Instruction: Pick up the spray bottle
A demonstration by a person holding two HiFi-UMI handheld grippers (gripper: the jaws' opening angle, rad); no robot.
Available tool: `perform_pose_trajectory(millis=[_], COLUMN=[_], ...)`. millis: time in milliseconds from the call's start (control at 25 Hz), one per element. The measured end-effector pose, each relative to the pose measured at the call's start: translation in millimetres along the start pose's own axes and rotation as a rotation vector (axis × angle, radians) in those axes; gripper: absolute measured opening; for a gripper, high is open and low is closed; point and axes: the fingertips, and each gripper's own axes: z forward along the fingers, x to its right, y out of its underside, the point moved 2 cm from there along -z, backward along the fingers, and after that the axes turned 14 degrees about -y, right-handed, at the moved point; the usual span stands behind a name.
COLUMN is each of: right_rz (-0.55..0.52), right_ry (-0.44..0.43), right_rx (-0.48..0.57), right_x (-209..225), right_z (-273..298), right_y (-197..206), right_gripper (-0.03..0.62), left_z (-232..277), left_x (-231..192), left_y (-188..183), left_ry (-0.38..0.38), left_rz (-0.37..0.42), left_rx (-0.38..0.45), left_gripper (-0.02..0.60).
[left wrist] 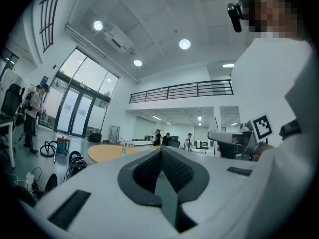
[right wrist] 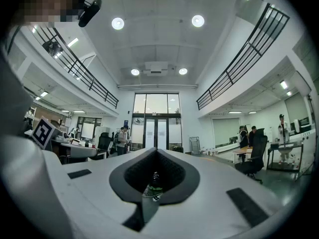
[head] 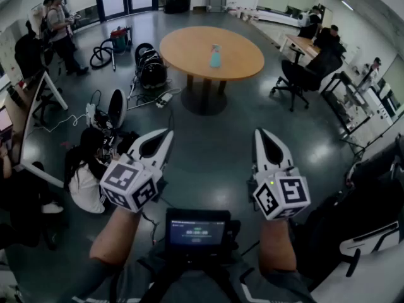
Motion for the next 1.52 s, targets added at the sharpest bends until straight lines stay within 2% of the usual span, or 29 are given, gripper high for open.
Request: perform_pose_trajectory(millis=[200,680,920,1200,1520], right_rz=[-0.013,0.018,0.0,0.004,-0.007], right_ry=[0.0,0.032,0.007,0.063,0.042], right_rx=[0.007,0.013,0.016,-0.023,-0.021], right_x=[-3.1,-3.8,-17.8,-37.3,-49.2], right_z=[-0.3,6.5,13.7,21.4,36.5], right_y=[-4.2,-4.1,-0.7,6.7,12.5], right_gripper=[0.003,0.007,0.008,0.008,0.011], left_z=[1.5,21.6,16.0,5.3,5.2], left_x=[-1.1,-5.1,-13.1,-31.4,-49.4], left_y=[-7.2,-16.7,-2.0,-0.7,5.4], left_ry=[0.013,0.021,0.018,0.049,0.09], left_rz=[-0.027,0.003,-0.054,-0.05,-0.07], left_rx=[0.021,-0.004,-0.06,-0.053,-0.064], left_gripper=[-0.003,-0.003,-0.003,-0.003,-0.003])
